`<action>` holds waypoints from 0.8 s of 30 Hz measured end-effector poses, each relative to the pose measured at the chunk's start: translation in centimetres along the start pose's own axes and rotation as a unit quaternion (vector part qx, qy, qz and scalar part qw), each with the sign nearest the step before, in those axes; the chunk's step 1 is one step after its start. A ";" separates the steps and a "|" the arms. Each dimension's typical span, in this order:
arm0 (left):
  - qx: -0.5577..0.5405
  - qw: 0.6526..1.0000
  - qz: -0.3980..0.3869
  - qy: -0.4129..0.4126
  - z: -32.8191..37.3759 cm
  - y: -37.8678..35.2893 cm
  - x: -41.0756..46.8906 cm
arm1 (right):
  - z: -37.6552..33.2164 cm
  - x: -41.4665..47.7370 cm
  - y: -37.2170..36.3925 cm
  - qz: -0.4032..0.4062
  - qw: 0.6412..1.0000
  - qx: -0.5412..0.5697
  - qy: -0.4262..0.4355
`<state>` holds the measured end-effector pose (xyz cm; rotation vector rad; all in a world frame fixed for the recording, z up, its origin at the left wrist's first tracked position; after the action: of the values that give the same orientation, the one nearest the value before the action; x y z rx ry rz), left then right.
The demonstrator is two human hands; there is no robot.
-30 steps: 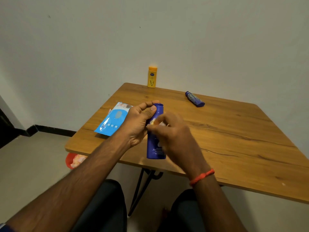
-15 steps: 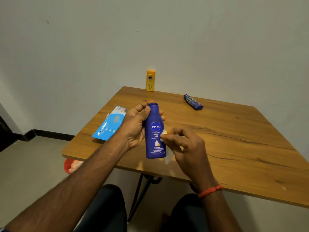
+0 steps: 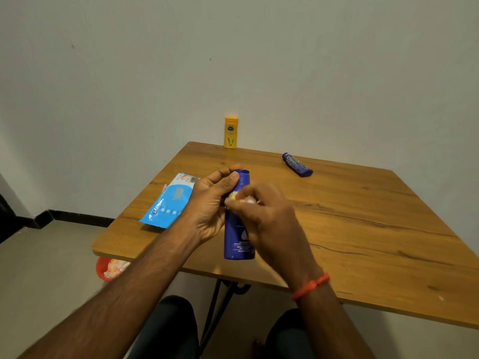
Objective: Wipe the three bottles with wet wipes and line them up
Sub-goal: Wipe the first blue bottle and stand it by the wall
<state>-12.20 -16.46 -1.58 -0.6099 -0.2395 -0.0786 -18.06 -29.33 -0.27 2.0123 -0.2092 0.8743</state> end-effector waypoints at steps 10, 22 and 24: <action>-0.021 0.998 0.052 0.014 -0.3 0.3 0.4 | 4.5 -4.4 -1.0 -0.078 0.976 0.192 -0.068; 0.013 0.999 0.033 -0.024 0.0 -0.4 0.9 | 5.5 -3.6 -0.6 -0.090 0.783 0.489 -0.373; 0.027 0.999 0.025 -0.030 -0.4 -0.8 1.3 | 5.1 -2.9 -1.1 -0.125 0.759 0.510 -0.386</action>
<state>-10.95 -17.33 -1.16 -0.5655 -0.2827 -0.0056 -17.16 -33.27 -4.63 3.2546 0.1410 -0.1929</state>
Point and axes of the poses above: each hand's wrist, its own x-axis towards the middle knuckle, its own y-axis out of the back of the hand, z = x × y, the point moved 3 cm from there along x, towards the middle knuckle, and after that the axes turned 15 degrees about -y, right-handed, at the moved point
